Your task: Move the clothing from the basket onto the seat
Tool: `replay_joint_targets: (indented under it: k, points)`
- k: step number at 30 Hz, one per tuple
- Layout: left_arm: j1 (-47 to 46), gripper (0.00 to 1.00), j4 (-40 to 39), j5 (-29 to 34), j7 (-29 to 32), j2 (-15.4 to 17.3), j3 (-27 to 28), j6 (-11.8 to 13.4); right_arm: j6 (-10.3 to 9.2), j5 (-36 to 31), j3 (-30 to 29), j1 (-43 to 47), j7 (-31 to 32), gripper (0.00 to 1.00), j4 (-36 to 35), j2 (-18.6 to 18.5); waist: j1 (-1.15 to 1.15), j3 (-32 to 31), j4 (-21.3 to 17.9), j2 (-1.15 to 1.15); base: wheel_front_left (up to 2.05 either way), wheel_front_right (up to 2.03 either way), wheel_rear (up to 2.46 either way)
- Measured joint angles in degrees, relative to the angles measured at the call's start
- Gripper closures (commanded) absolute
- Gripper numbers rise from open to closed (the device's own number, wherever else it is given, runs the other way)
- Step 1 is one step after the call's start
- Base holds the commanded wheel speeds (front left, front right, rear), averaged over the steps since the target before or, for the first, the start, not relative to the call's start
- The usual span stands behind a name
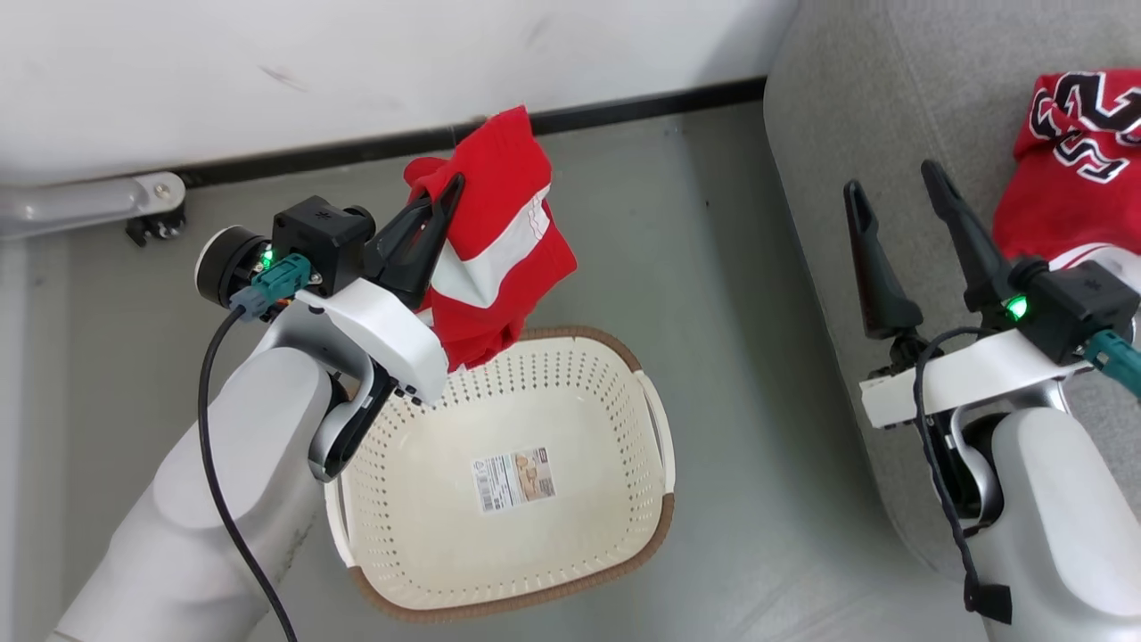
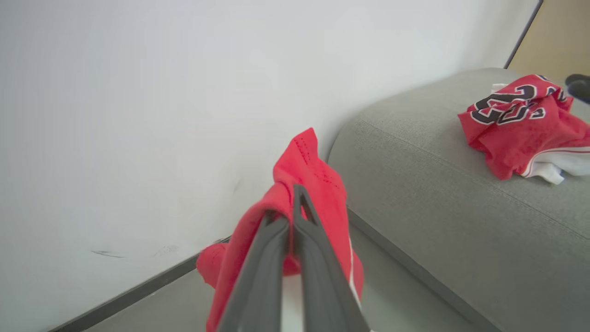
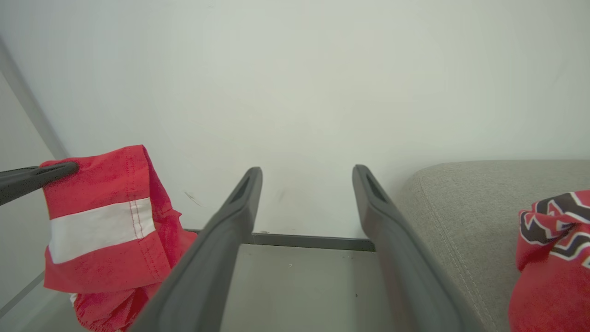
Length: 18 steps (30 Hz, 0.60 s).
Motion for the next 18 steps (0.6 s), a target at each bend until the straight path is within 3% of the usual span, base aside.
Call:
replay_joint_targets:
  k: [18]
  points:
    - [3.39, 1.00, -2.65, -2.90, 2.97, 0.03, -0.32, -0.09, 0.00, -0.47, 0.46, 5.86, 0.00, 0.00, 2.45, 0.01, 0.00, -10.49, 1.61, 0.00, 0.00, 0.00, 0.00]
